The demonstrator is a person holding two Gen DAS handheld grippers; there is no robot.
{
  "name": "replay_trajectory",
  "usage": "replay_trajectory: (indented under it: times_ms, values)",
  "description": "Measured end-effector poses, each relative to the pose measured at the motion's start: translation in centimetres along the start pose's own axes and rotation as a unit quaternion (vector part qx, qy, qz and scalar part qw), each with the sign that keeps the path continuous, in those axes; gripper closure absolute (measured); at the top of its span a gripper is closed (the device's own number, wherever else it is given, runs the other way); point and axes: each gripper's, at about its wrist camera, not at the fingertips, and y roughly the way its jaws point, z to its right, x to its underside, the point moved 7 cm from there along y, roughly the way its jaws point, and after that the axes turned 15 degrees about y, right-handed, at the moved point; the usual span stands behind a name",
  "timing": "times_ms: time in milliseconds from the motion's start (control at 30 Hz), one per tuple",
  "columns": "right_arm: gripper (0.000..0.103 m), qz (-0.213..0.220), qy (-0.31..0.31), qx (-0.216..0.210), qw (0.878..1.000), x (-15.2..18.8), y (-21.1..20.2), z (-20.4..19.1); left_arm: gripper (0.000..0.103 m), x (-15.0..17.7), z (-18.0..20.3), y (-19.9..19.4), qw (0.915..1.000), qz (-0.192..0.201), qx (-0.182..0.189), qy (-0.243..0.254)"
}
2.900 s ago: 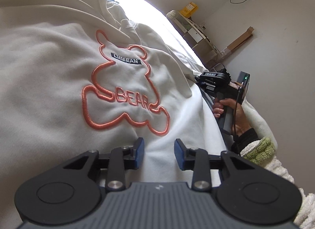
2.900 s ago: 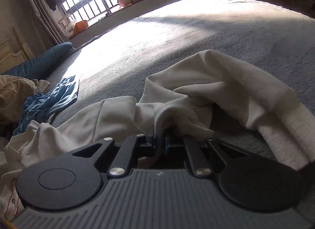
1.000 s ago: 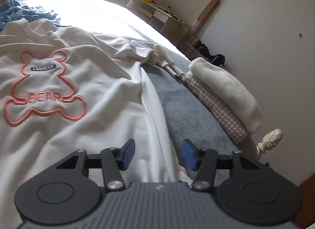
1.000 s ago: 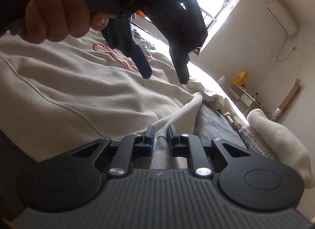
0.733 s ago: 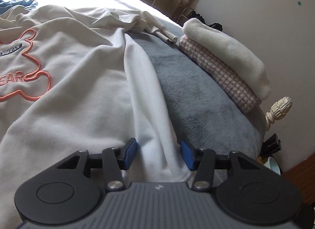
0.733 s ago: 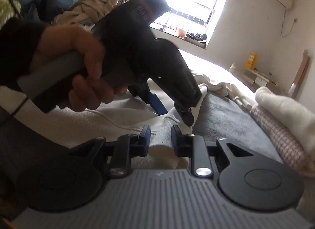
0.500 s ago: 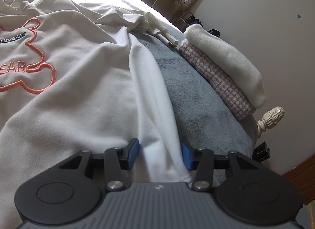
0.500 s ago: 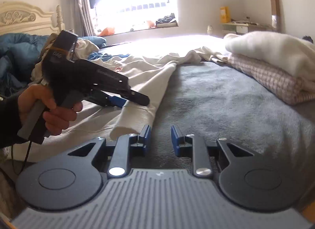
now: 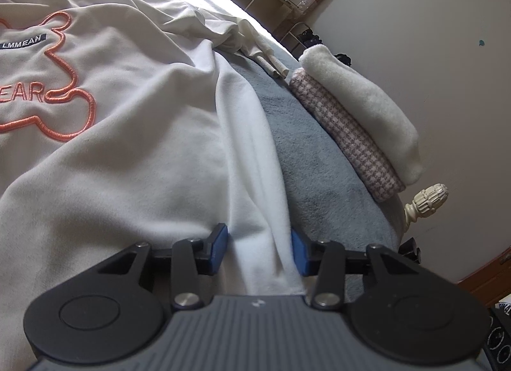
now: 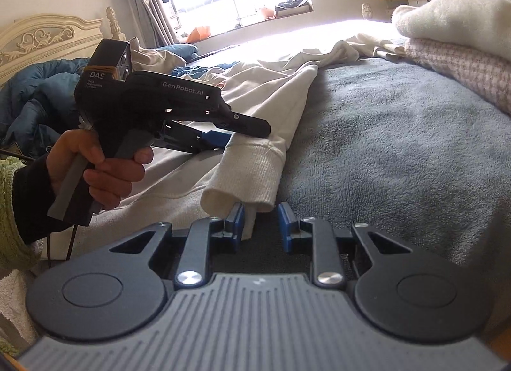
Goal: Fold clothes
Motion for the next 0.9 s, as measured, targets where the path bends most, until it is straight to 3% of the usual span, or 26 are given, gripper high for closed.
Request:
replay_trajectory:
  times_ms: [133, 267, 500, 667, 800, 900]
  values:
    - [0.081, 0.02, -0.001, 0.023, 1.0, -0.4, 0.5, 0.3, 0.059, 0.0, -0.1, 0.0, 1.0, 0.001, 0.003, 0.001]
    - [0.081, 0.038, -0.045, 0.051, 0.997, -0.4, 0.8, -0.2, 0.059, 0.0, -0.2, -0.1, 0.9999, 0.001, 0.008, -0.006]
    - [0.081, 0.034, -0.108, 0.059, 0.992, 0.8, 0.1, -0.9, 0.06, 0.1, -0.4, -0.4, 0.9996, 0.005, 0.02, -0.022]
    - [0.081, 0.058, -0.099, 0.064, 0.991, 0.2, 0.7, -1.2, 0.06, 0.1, -0.4, -0.4, 0.9996, 0.006, 0.018, -0.02]
    - [0.081, 0.095, -0.058, 0.096, 0.989, -0.9, 0.5, -0.2, 0.06, 0.1, -0.4, -0.3, 0.9996, 0.008, 0.019, -0.022]
    - [0.081, 0.087, -0.04, 0.074, 0.993, -0.8, 0.9, -0.4, 0.06, 0.1, -0.4, -0.3, 0.9995, 0.01, 0.02, -0.021]
